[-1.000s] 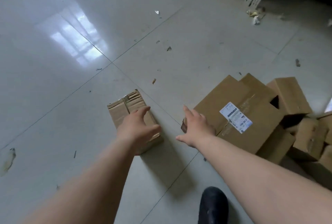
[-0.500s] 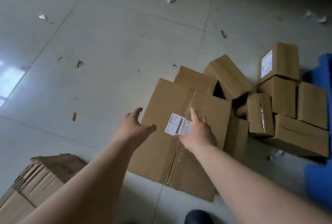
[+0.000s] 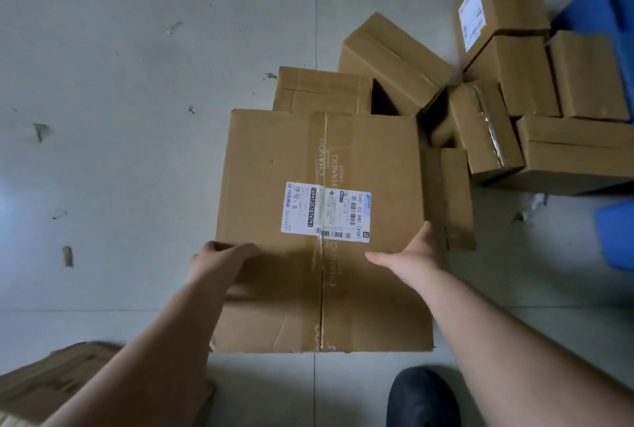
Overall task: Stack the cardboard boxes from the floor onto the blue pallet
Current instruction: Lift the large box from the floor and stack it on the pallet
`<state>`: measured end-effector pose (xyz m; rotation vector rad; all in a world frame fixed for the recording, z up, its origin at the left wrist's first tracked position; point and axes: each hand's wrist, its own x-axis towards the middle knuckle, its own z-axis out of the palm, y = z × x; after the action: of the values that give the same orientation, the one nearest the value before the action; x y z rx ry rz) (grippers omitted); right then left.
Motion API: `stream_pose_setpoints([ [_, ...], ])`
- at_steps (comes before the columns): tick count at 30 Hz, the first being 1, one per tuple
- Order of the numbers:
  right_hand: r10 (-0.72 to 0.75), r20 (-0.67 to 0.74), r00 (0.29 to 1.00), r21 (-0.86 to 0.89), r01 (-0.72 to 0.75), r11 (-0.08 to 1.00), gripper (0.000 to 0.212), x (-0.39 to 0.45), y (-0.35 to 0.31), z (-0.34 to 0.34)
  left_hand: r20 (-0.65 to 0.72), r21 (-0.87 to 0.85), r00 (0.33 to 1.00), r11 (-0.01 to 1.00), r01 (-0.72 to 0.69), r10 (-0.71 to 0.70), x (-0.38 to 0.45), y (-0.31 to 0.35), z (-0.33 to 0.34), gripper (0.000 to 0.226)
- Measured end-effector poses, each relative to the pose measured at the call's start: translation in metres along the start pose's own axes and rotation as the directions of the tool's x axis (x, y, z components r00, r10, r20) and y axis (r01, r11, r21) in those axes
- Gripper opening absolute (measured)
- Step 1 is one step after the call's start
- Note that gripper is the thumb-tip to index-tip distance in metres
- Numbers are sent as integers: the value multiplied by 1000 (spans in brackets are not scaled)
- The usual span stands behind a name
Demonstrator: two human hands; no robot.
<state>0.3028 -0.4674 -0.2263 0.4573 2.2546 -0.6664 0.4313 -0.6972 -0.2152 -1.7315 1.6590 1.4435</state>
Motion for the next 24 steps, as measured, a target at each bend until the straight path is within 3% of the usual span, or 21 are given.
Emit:
stream_pose_setpoints([
  [6, -37, 57, 998, 87, 32, 996, 109, -23, -22, -24, -99, -95, 993, 992, -77, 67, -34, 7, -30, 27],
  [11, -106, 90, 990, 119, 94, 988, 86, -53, -76, -60, -97, -119, 990, 986, -115, 104, -77, 51, -69, 24],
  [14, -143, 79, 987, 121, 133, 984, 93, -75, -101, -92, -75, -105, 985, 982, -160, 152, -107, 82, -91, 19],
  [18, -164, 44, 985, 188, 153, 970, 100, -116, -130, -151, -104, -59, 969, 971, -233, 226, -158, 143, -119, 32],
  [22, -203, 0, 979, 260, 196, 946, 103, -182, -165, -243, -80, 15, 930, 934, -358, 358, -244, 219, -153, 33],
  [24, -233, 0, 972, 279, 224, 934, 98, -224, -182, -299, -57, 17, 908, 910, -415, 415, -301, 259, -172, 21],
])
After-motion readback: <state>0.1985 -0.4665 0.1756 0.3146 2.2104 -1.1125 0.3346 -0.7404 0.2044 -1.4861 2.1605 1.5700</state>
